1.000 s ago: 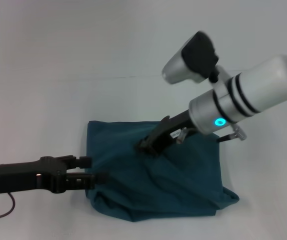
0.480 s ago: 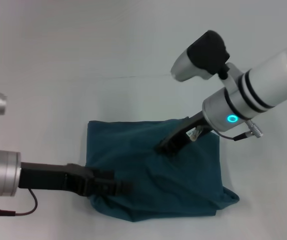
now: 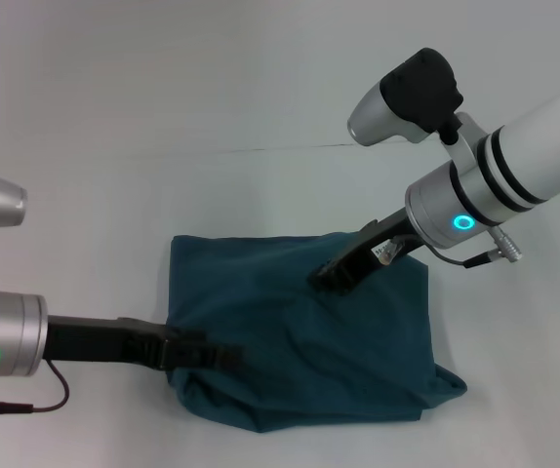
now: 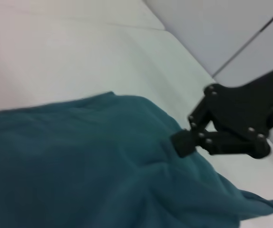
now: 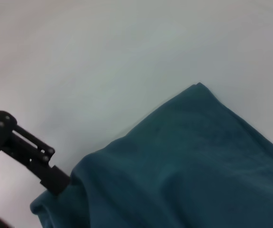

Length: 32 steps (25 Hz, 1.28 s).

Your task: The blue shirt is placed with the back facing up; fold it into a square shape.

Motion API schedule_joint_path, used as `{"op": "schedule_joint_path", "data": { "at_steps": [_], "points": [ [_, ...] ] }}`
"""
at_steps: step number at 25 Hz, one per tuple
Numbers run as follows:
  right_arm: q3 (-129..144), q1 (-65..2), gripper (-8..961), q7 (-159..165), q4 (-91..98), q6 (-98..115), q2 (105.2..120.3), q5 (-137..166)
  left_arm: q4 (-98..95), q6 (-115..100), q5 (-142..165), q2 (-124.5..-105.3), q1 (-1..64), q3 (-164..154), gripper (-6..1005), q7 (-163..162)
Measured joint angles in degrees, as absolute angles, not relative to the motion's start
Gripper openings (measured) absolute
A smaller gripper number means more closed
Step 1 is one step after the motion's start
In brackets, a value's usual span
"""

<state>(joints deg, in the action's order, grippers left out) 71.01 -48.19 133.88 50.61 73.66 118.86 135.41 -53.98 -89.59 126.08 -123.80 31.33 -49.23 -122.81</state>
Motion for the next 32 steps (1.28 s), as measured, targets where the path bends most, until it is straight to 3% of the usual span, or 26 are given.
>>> {"op": "schedule_joint_path", "data": {
  "at_steps": [4,11,22,24,32],
  "points": [
    [71.0,-48.1,-2,133.9,50.5,73.7,119.00,135.4,-54.2,-87.2,125.9,-124.21,30.7,-50.4,849,-122.4],
    [71.0,-48.2,-1,133.9,50.0,73.8,119.09,135.4,-53.3,-82.1,126.1,-124.33,30.8,-56.8,670,-123.2],
    [71.0,-48.0,-1,134.6,50.0,73.4,118.90,135.9,-53.6,-81.0,130.4,-124.24,30.8,-60.0,184,-127.7],
    [70.9,-48.1,-1,135.0,49.9,73.2,118.91,136.8,-53.7,-81.6,130.7,-124.14,30.7,-59.8,0,-128.1],
    [70.5,-48.7,-1,136.1,49.0,71.9,119.43,139.2,-53.4,-83.3,132.2,-124.10,30.6,-59.6,-1,-129.6]
  ]
}}
